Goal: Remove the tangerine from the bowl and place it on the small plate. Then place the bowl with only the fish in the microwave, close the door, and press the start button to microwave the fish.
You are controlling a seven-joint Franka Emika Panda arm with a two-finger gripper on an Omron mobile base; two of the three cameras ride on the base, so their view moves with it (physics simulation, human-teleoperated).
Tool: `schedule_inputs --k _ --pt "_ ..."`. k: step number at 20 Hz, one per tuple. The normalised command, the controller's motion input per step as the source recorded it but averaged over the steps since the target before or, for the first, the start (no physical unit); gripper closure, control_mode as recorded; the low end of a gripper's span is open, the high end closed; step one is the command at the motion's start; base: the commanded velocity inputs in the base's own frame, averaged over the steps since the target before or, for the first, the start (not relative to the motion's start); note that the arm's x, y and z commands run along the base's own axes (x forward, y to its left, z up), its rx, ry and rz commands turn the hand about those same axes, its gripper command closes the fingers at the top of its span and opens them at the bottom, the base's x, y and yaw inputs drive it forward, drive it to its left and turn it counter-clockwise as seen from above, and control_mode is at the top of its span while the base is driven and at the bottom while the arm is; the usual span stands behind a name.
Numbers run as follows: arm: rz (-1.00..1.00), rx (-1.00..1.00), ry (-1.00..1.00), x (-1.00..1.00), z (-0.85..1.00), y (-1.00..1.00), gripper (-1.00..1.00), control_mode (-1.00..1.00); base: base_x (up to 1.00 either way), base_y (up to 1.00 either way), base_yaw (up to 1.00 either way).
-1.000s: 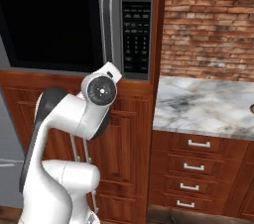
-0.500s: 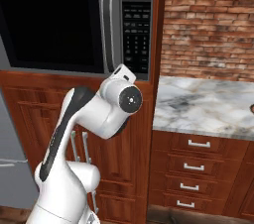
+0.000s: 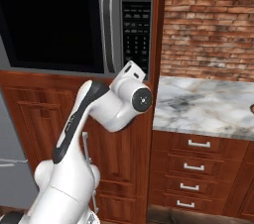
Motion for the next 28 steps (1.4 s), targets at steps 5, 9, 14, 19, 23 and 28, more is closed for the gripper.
schedule_inputs --k 5,9,14,19,23,28 --pt "0.0 0.0 0.0 0.39 0.0 -0.09 -1.0 -1.0 0.0 0.0 0.0" --pt "0.0 0.0 0.0 0.37 -0.02 -0.14 -1.0 -1.0 0.0 0.0 0.0" --pt "0.0 0.0 0.0 0.34 -0.06 -0.11 -1.0 -1.0 0.0 0.0 0.0" --pt "0.0 0.0 0.0 0.38 -0.18 0.0 -1.0 -1.0 0.0 0.0 0.0" --pt "0.0 0.0 0.0 0.38 -0.2 0.0 -1.0 -1.0 0.0 0.0 0.0" --pt "0.0 0.0 0.0 0.33 -0.17 0.0 -1.0 -1.0 0.0 0.0 0.0"
